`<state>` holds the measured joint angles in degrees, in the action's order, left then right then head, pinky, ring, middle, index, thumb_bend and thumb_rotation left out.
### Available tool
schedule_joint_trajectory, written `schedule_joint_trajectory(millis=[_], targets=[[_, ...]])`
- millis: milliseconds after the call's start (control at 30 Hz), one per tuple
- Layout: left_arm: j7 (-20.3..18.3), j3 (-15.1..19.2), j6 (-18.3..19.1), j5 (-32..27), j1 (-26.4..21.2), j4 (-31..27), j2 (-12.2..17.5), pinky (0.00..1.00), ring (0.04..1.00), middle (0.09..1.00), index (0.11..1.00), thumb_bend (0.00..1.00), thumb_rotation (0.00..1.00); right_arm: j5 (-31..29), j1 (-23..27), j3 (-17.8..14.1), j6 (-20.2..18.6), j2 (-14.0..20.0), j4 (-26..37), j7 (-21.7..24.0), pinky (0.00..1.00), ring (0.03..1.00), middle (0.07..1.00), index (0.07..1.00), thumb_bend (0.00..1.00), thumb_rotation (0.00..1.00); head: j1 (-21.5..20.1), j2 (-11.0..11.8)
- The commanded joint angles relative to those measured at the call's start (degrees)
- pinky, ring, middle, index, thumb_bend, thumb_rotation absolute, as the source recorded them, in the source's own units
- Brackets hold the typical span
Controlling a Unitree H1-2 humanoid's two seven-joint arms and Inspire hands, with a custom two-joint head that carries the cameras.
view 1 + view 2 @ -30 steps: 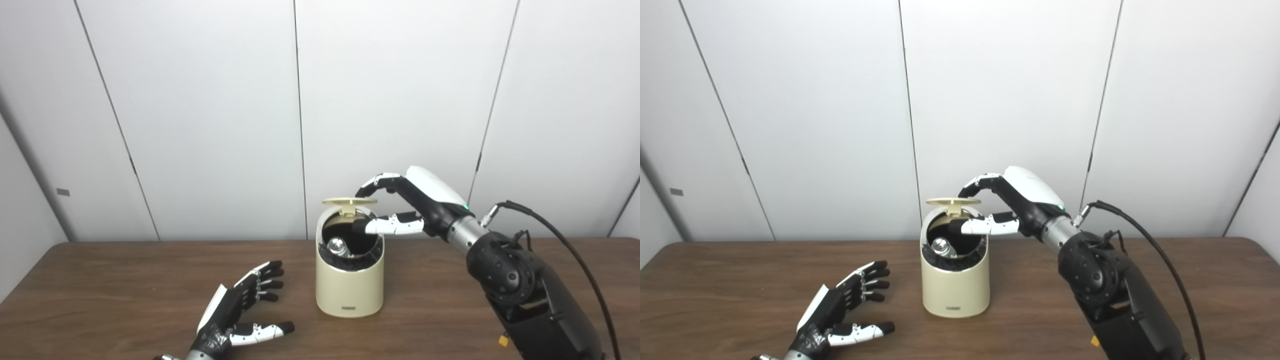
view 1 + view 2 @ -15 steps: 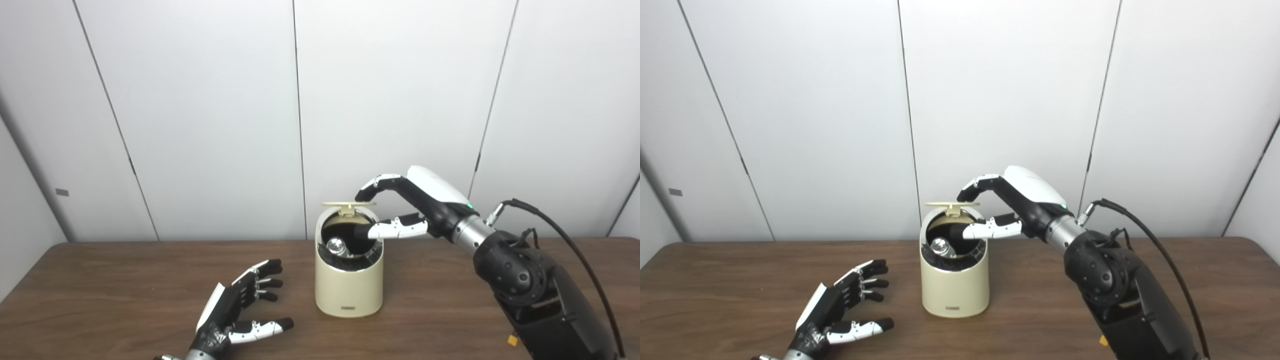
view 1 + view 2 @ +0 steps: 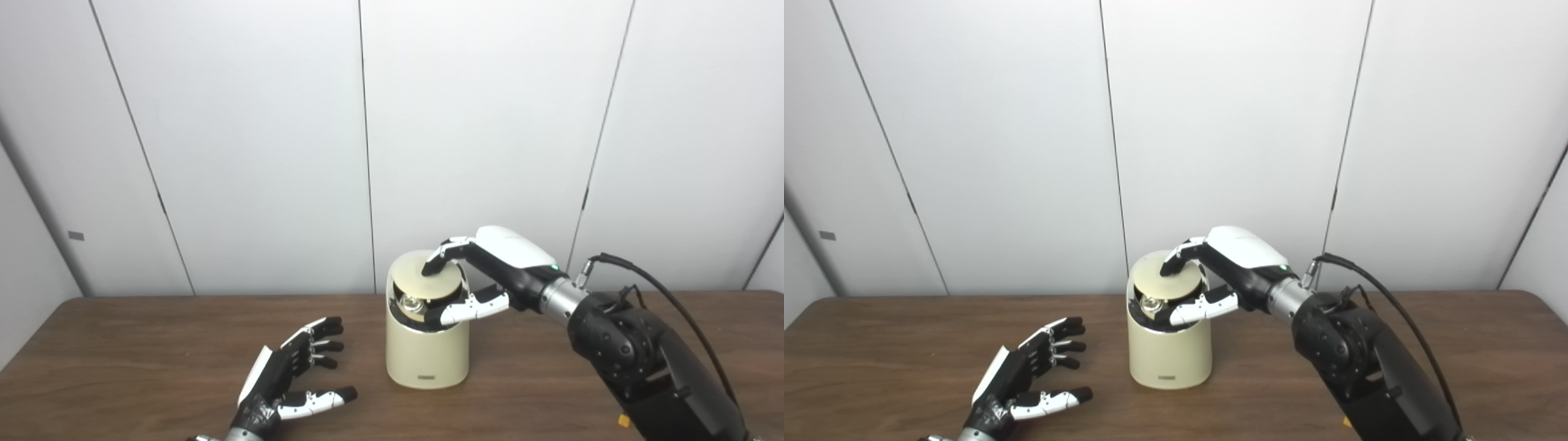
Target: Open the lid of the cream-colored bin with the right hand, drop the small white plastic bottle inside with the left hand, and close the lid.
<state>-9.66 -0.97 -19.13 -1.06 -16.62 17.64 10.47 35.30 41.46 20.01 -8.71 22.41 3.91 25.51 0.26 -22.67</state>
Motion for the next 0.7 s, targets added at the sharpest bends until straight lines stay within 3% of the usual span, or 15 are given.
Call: schedule_joint_trajectory(millis=[0,667], targets=[[0.45,0.52,-1.77,-0.09,-1.55,-2.18,0.30,0.65,0.759,0.833,0.847,0.80,0.08,0.68,3.38,-0.04,1.32,0.59,1.30,0.58,0.87,0.883,0.729,0.703,0.64,0.67,0.12,-0.27],[0.39,0.56,-0.53,-0.03,-0.95,-3.58,0.27,0.64,0.753,0.830,0.850,0.80,0.08,1.49,1.80,-0.57,1.18,1.92,6.65,5.06,0.92,0.885,0.727,0.701,0.67,0.65,0.44,-1.68]])
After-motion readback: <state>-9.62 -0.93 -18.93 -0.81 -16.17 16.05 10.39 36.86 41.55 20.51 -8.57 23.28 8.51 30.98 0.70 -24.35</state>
